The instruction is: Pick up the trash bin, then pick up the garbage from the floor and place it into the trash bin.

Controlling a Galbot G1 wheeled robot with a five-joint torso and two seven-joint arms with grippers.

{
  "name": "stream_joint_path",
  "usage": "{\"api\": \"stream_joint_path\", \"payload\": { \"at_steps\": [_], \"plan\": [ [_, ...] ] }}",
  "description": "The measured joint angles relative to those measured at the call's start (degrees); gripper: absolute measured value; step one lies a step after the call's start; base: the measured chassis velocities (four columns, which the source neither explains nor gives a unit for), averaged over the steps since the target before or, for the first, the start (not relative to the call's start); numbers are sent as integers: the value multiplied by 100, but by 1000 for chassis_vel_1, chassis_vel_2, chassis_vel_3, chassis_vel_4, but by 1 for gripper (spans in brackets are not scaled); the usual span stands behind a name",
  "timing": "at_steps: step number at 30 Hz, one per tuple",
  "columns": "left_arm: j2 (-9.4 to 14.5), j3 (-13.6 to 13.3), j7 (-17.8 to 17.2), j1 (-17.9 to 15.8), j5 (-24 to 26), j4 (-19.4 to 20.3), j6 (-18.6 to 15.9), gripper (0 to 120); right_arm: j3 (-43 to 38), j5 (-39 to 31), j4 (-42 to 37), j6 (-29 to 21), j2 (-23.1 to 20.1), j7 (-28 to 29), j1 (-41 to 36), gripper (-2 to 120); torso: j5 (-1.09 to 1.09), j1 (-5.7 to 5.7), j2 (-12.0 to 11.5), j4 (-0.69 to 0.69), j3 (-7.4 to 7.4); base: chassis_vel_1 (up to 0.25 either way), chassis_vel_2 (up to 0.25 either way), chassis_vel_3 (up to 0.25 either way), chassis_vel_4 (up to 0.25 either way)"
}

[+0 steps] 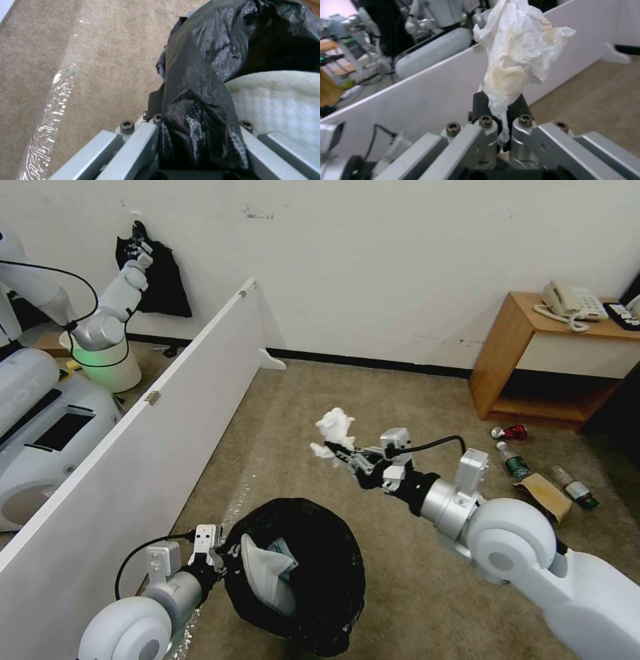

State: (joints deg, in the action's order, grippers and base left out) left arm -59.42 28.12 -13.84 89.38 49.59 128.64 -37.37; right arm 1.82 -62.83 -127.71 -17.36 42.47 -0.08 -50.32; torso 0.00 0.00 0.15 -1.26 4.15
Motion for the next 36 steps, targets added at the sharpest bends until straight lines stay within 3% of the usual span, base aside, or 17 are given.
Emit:
{"api": "stream_joint_path", "payload": {
  "at_steps": [12,27,36],
  "plan": [
    [-262,258,-37,156,2,206,9,4,1136,157,298,-14,457,-172,658,0,1,0,0,1,0,0,0,0,0],
    [-376,343,-44,175,-31,236,83,4,751,972,422,-35,234,-406,-831,0,0,-1,0,0,-1,0,0,0,0],
    [-402,392,-34,194,-75,227,106,4,608,1117,417,-17,148,-437,-1071,0,1,-1,0,0,-1,0,0,0,0]
  ]
}}
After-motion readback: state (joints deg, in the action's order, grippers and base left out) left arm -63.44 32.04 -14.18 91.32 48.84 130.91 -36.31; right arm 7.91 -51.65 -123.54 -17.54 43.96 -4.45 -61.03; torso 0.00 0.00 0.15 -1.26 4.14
